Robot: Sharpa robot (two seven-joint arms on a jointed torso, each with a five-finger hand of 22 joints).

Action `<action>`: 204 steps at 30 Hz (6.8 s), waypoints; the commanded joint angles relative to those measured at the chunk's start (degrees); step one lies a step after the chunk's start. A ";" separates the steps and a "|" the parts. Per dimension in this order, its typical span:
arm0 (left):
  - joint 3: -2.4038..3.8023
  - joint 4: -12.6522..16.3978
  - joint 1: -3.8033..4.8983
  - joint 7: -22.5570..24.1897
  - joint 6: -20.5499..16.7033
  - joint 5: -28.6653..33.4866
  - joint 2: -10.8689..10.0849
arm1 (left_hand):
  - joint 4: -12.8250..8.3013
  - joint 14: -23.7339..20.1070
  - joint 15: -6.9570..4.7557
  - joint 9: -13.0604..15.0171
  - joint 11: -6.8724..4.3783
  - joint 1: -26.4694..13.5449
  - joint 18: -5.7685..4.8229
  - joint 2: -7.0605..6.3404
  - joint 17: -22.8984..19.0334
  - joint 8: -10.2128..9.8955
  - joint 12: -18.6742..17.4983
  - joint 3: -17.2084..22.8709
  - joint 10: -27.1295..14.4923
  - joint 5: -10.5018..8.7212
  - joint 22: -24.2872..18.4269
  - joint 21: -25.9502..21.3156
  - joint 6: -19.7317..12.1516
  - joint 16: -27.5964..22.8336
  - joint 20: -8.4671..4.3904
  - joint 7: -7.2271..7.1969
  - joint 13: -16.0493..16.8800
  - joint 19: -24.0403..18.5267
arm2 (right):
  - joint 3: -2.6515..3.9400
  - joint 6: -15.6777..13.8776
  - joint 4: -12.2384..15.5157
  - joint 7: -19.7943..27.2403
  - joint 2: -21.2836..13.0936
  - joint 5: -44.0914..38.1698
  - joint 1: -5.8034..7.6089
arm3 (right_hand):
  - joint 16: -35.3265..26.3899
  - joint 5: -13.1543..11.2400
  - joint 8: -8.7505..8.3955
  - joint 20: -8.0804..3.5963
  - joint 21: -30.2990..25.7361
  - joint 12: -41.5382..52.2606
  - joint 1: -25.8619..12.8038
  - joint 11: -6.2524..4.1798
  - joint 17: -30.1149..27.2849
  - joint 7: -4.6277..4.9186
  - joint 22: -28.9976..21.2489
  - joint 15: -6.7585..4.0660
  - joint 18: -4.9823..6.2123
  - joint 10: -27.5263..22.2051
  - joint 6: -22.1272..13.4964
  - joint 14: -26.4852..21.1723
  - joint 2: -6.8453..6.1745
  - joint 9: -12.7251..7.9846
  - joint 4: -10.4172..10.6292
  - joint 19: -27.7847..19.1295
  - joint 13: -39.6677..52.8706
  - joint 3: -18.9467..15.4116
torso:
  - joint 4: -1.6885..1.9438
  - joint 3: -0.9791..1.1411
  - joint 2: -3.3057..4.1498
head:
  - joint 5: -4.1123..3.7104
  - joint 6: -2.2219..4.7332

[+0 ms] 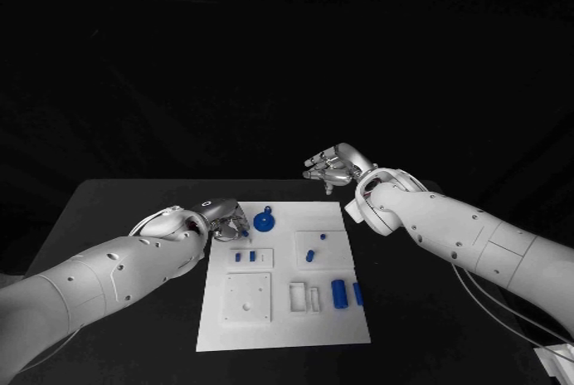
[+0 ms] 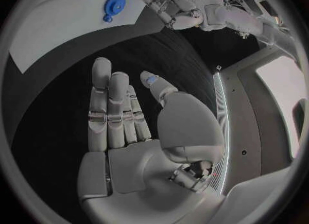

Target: Assemble the parts on the task board

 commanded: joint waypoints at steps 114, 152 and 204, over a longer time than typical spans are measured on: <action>-0.92 -3.25 -1.14 -1.57 2.05 -1.54 2.66 | -0.44 -2.00 1.97 -0.03 2.68 -0.30 2.19 -3.45 -0.49 -0.23 0.17 1.04 -8.67 -0.89 1.07 -0.47 -9.30 -0.24 1.92 -0.75 -0.04 -0.97 | 0.02 1.14 -0.31 0.79 0.27 0.27 -0.04 | 0.25 0.14 0.20 0.00 0.40 -0.38 -0.16 -0.08 -0.13 0.05 -0.47 0.22 1.27 -0.01 0.34 -0.14 -0.06 0.07 0.27 1.91 -0.09 0.12 | 0.07 -0.04 -0.08 | -1.27 -0.53; -0.90 -2.10 -1.16 -1.80 -3.36 -1.20 0.81 | -1.98 -6.38 2.01 24.87 2.41 4.35 1.88 -0.72 -0.30 5.38 32.24 -11.07 -25.45 1.11 1.15 2.84 -2.49 3.33 1.70 -1.45 0.59 -3.54 | 0.02 1.23 -0.43 0.88 0.18 0.30 -0.09 | 0.23 0.11 0.20 0.01 0.43 -0.38 -0.15 -0.05 -0.16 0.08 -0.62 0.24 1.28 -0.13 0.30 -0.15 -0.02 0.08 0.32 1.90 -0.08 0.02 | 0.00 0.02 -0.05 | -0.70 -0.27; 2.55 31.74 6.29 0.16 -3.88 29.42 -22.18 | -3.84 -6.78 0.88 9.95 0.59 4.72 1.53 0.47 -1.31 6.02 48.88 -10.05 -25.52 2.17 1.07 3.99 -6.57 6.27 0.65 0.45 0.44 -3.72 | -0.14 15.33 2.77 -4.39 -1.38 -34.52 -4.73 | 0.46 -1.96 0.21 -0.18 1.30 -0.41 2.29 -0.34 0.09 -0.15 0.08 0.05 1.11 0.93 1.11 0.09 -0.42 0.09 -3.56 1.82 -0.09 1.43 | 1.09 -0.74 -2.40 | -1.19 -0.72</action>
